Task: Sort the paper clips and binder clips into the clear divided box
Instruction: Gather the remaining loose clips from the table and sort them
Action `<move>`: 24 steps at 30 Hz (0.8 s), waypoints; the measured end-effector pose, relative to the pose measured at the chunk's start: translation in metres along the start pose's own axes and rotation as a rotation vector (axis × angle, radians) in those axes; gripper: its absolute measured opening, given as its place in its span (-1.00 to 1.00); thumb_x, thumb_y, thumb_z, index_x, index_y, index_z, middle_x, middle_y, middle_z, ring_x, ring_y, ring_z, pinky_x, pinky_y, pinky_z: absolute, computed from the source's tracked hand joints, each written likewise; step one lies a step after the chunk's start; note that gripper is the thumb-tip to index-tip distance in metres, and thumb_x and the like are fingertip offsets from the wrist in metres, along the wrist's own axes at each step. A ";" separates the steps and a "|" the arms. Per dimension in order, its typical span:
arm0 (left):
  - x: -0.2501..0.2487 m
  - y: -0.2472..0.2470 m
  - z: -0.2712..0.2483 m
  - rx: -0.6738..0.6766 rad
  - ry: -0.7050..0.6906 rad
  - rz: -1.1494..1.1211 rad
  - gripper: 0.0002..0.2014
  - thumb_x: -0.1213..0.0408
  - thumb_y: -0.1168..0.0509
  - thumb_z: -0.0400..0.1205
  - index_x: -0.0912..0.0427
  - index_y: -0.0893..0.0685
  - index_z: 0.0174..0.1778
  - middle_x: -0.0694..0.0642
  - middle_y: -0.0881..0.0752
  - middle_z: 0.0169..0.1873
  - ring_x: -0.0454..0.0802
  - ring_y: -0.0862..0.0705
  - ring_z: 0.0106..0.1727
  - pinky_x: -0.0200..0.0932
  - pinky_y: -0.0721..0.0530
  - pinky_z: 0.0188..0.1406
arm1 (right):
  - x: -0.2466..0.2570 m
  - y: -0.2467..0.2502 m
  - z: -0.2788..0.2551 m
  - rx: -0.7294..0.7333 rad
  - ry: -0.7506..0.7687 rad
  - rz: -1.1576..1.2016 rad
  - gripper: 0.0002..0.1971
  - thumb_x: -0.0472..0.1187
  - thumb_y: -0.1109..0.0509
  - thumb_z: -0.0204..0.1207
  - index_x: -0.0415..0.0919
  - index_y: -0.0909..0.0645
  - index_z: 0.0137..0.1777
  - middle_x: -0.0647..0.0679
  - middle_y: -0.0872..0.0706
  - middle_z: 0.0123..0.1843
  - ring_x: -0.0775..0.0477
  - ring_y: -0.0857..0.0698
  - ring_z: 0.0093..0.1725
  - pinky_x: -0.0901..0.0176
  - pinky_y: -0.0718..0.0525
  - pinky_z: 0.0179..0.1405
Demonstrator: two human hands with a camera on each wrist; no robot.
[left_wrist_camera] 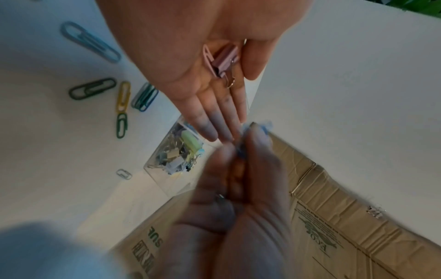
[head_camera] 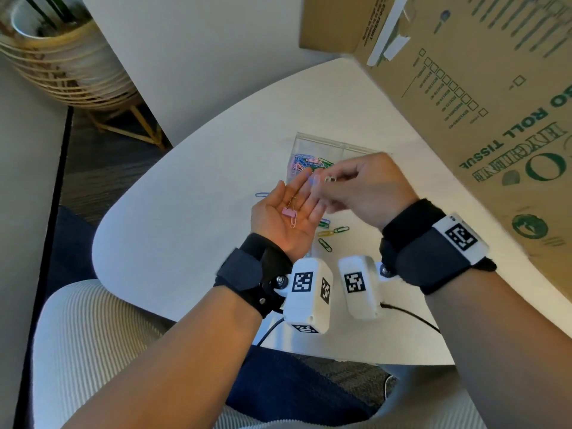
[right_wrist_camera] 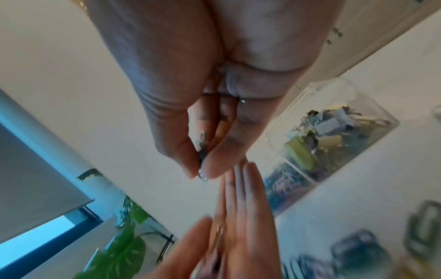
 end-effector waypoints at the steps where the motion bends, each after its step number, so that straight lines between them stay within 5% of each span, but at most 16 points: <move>1: -0.001 0.002 0.000 -0.009 -0.001 -0.010 -0.58 0.17 0.02 0.74 0.37 -0.64 0.22 0.31 -0.76 0.09 0.19 -0.74 0.10 0.04 -0.66 0.20 | 0.004 0.007 0.007 -0.066 0.027 0.016 -0.93 -0.35 -0.55 0.36 -0.18 -0.80 -0.26 -0.08 -0.79 -0.43 0.04 -0.73 -0.46 0.12 -0.82 -0.25; 5: -0.001 0.005 -0.004 -0.021 0.005 -0.007 -0.57 0.18 0.01 0.74 0.41 -0.61 0.27 0.35 -0.73 0.15 0.24 -0.71 0.20 0.08 -0.60 0.29 | 0.022 0.019 0.039 -0.261 0.143 -0.229 -0.98 -0.22 -0.53 0.38 -0.12 -0.80 -0.22 0.00 -0.78 -0.41 0.02 -0.75 -0.41 0.13 -0.80 -0.13; 11: -0.001 0.009 -0.005 -0.060 0.032 0.053 -0.56 0.15 -0.01 0.74 0.41 -0.64 0.22 0.36 -0.73 0.16 0.25 -0.72 0.18 0.08 -0.62 0.27 | 0.013 0.001 0.062 -0.079 0.074 -0.715 -0.60 -0.04 -0.55 0.44 -0.14 -0.71 0.25 -0.06 -0.76 0.20 -0.07 -0.69 0.19 0.18 -0.60 0.26; 14: -0.001 0.011 -0.004 -0.091 0.032 0.058 -0.56 0.14 -0.02 0.74 0.40 -0.68 0.13 0.36 -0.76 0.08 0.23 -0.78 0.04 0.07 -0.67 0.17 | 0.025 -0.002 0.037 -0.145 0.253 -0.651 -0.78 -0.06 -0.44 0.53 -0.04 -0.76 0.13 0.02 -0.80 0.02 0.00 -0.71 0.04 0.16 -0.65 0.17; 17: 0.003 0.008 -0.004 -0.114 0.040 0.044 -0.53 0.11 -0.06 0.73 0.35 -0.79 -0.14 0.27 -0.79 -0.16 0.16 -0.80 -0.11 0.03 -0.66 0.12 | 0.019 -0.026 0.006 0.081 0.314 -0.711 -0.92 -0.08 -0.45 0.47 -0.01 -0.77 -0.12 0.10 -0.74 -0.24 0.07 -0.69 -0.21 0.24 -0.60 -0.14; 19: 0.009 0.005 -0.004 -0.110 0.064 0.042 -0.55 0.07 -0.06 0.72 0.33 -0.76 0.00 0.23 -0.74 -0.08 0.16 -0.71 0.18 0.04 -0.53 0.34 | 0.009 -0.043 -0.006 0.202 0.349 -0.837 -0.94 -0.09 -0.41 0.47 0.02 -0.70 -0.21 0.08 -0.64 -0.28 0.01 -0.60 -0.20 0.19 -0.43 -0.23; 21: 0.014 0.004 -0.004 -0.099 0.087 0.047 -0.56 0.05 -0.05 0.73 0.32 -0.65 0.23 0.20 -0.68 0.03 0.13 -0.59 0.37 0.01 -0.45 0.43 | 0.003 -0.044 -0.009 0.175 0.350 -0.833 -0.91 -0.13 -0.37 0.48 -0.01 -0.71 -0.16 0.04 -0.67 -0.23 -0.04 -0.60 -0.15 0.13 -0.48 -0.19; 24: 0.019 0.000 -0.008 -0.051 0.109 0.072 -0.55 0.05 -0.02 0.74 0.31 -0.62 0.26 0.18 -0.77 -0.13 0.06 -0.75 0.06 -0.07 -0.59 0.22 | -0.002 -0.036 -0.013 0.115 0.339 -0.721 -0.83 -0.14 -0.37 0.48 -0.04 -0.79 -0.04 0.01 -0.79 -0.17 -0.04 -0.70 -0.11 0.06 -0.64 -0.03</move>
Point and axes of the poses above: each hand's wrist, its own z-axis towards the middle knuckle, its own y-axis out of the back of the hand, x = y × z, the point moved 5 cm from there along z, towards the middle knuckle
